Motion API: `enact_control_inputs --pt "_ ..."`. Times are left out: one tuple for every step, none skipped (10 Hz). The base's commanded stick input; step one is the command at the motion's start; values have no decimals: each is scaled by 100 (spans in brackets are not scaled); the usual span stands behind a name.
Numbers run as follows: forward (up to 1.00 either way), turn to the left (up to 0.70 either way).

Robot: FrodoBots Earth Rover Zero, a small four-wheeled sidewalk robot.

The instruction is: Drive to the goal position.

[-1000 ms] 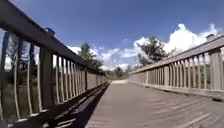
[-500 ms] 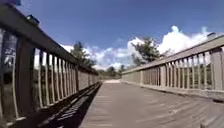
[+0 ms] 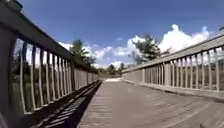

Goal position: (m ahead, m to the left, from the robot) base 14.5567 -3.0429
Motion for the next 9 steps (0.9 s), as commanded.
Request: enact_control_inputs --pt "45 2" --pt "45 2" --pt "45 2" --pt "45 2" --pt "45 2" --pt "45 2" --pt "45 2" --pt "45 2" --pt "45 2"
